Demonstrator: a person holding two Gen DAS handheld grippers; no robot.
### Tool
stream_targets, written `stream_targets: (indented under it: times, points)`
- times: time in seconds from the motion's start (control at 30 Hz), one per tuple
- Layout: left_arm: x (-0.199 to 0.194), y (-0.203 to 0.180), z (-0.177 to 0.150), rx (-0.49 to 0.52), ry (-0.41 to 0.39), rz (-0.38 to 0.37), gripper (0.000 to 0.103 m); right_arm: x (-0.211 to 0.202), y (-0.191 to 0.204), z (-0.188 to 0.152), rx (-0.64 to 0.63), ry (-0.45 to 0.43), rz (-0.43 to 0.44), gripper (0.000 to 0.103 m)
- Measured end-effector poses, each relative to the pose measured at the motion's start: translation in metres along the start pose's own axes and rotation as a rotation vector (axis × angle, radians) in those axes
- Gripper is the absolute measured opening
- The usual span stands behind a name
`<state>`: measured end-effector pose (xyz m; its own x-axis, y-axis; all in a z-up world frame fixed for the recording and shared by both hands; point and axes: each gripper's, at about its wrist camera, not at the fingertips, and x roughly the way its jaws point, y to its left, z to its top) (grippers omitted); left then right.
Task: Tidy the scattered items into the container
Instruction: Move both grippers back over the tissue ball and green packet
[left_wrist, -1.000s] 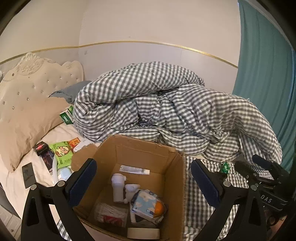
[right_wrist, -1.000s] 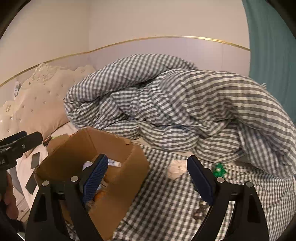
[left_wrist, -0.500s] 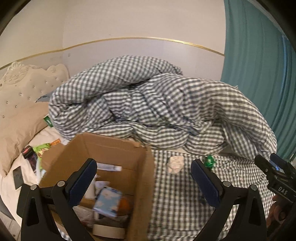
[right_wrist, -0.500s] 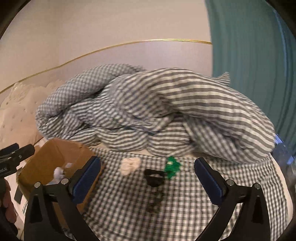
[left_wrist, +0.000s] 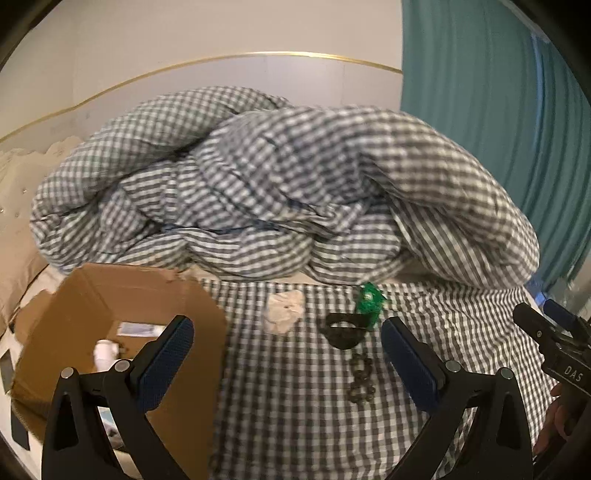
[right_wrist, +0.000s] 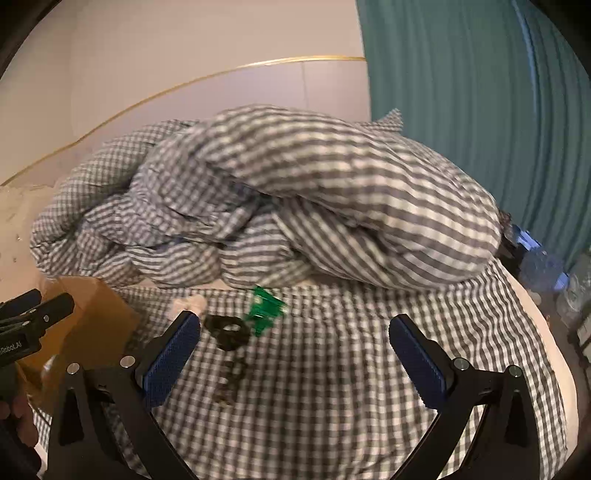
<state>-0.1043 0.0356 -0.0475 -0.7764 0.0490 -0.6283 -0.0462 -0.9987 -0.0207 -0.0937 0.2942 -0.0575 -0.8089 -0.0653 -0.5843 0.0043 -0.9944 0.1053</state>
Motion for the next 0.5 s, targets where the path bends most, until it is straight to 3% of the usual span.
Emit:
stream_targets:
  times: [0.23,0.5]
  points:
    - [0.043,-0.018,-0.006,-0.005,0.031,-0.012,0.103,0.021,-0.023,-0.01,0.024,0.036,-0.016,0.103]
    - [0.101,-0.006,0.0,-0.065,0.064,0.018,0.103,0.06,-0.027,-0.02,0.004,0.086,-0.012,0.103]
